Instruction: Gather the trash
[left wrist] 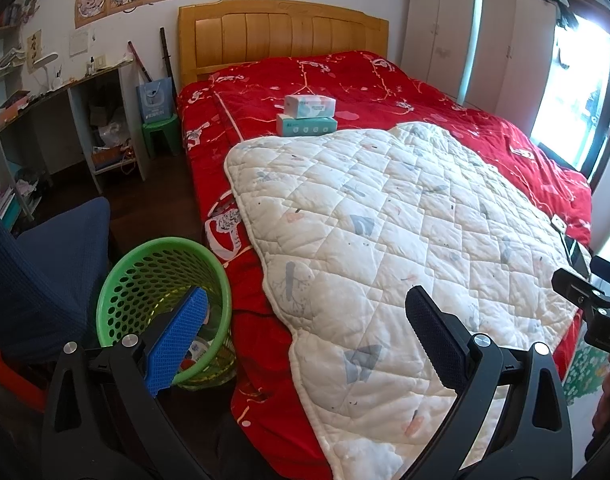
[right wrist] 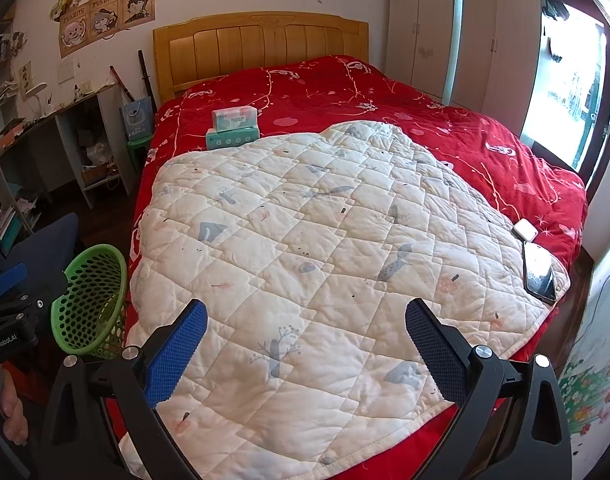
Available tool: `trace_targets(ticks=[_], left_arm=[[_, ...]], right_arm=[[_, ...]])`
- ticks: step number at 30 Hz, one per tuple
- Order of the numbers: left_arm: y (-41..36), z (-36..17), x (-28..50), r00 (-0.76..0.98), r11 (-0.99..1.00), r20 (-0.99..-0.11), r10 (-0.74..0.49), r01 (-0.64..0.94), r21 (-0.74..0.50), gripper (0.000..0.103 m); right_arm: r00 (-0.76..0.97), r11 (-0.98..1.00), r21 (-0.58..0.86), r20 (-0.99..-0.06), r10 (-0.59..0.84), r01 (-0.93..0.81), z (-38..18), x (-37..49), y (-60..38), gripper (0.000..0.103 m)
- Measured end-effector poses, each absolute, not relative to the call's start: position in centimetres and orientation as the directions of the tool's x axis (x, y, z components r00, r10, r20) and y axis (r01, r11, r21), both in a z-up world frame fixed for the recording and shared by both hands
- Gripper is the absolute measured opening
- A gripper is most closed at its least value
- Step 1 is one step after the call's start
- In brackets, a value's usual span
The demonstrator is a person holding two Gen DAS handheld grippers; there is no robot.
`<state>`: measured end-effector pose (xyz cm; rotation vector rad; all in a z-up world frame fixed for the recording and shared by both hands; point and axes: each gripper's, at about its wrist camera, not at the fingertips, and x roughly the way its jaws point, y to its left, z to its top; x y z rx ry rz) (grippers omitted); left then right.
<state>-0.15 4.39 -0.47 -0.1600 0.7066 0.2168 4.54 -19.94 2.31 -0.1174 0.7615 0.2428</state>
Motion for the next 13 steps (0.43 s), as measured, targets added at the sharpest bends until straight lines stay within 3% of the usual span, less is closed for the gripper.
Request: trace_targets(ticks=[13], left_arm=[[4.22,-0.78,-0.02,0.738,0.967,-0.663,0.122,-0.239,-0.088,0.098]], right_arm=[[0.693,0.967,-0.022,-0.702,0.165,-0.253,1.76,4.45,-20.33,0.096]])
